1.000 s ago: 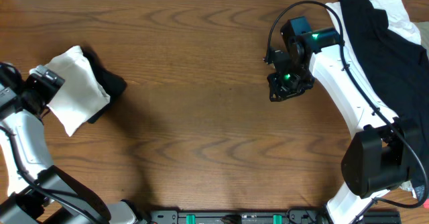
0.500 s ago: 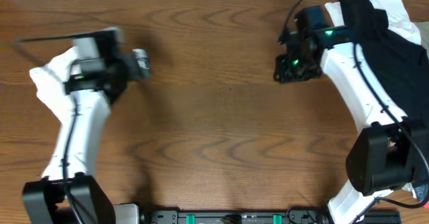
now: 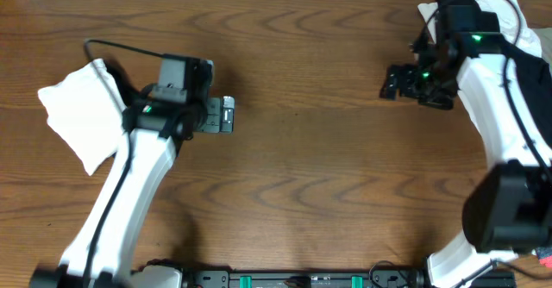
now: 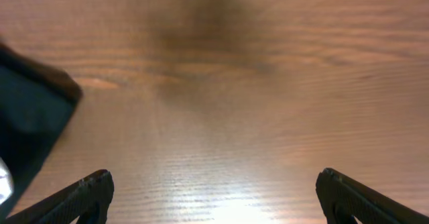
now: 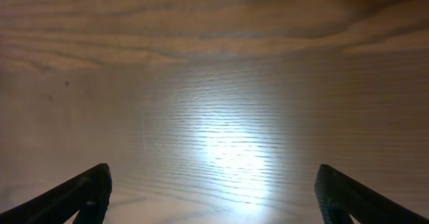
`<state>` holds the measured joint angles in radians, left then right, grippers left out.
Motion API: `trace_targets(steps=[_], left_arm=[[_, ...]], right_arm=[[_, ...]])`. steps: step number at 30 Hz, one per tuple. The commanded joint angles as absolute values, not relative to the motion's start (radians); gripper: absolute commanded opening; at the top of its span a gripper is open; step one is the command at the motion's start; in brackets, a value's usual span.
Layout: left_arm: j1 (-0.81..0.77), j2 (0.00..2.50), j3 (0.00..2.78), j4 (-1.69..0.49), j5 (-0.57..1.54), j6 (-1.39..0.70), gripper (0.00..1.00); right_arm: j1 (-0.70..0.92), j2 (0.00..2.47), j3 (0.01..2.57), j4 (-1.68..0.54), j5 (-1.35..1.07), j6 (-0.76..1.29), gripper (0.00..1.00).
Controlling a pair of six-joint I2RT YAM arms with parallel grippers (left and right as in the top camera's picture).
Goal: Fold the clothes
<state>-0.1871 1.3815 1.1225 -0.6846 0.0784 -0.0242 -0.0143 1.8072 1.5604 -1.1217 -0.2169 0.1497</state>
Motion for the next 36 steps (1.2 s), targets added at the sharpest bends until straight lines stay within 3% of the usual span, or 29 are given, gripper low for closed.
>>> trace_targets(steps=[1,8,10,15,21,30,36], left_arm=[[-0.187,1.219,1.105,-0.696,0.119,0.012,0.98],[-0.187,0.862,0.969,-0.692,0.12,0.006,0.98],[-0.187,0.767,0.916,-0.691,0.118,-0.008,0.98],[-0.187,0.656,0.847,-0.687,0.115,-0.008,0.98],[-0.187,0.649,0.847,-0.72,0.116,-0.008,0.98],[-0.187,0.652,0.847,-0.726,0.115,-0.008,0.98],[-0.187,0.652,0.847,-0.726,0.116,-0.008,0.98]], right_arm=[[-0.011,1.621,1.517,-1.1,-0.142,0.161,0.95],[0.066,1.151,1.166,-0.858,0.014,0.269,0.95],[0.086,1.012,1.046,-0.783,0.042,0.293,0.99],[0.092,0.728,0.83,-0.658,0.049,0.292,0.99],[0.092,0.543,0.756,-0.829,0.049,0.292,0.99],[0.092,0.52,0.755,-1.169,0.049,0.292,0.99],[0.092,0.521,0.754,-1.163,0.049,0.292,0.99]])
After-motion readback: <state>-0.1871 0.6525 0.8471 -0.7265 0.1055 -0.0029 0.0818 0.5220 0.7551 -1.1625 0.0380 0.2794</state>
